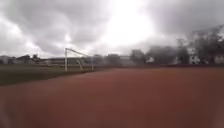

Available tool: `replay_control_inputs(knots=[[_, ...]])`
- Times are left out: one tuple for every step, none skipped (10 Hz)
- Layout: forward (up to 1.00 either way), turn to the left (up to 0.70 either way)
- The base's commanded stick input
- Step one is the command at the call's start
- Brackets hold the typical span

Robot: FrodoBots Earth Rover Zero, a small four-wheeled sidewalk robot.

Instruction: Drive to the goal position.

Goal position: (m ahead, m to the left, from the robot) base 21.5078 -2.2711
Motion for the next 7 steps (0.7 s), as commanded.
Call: replay_control_inputs(knots=[[0.70, 0.00], [0.70, 0.00], [0.70, 0.00], [0.70, 0.00], [0.70, 0.00], [0.70, 0.00], [0.70, -0.09]])
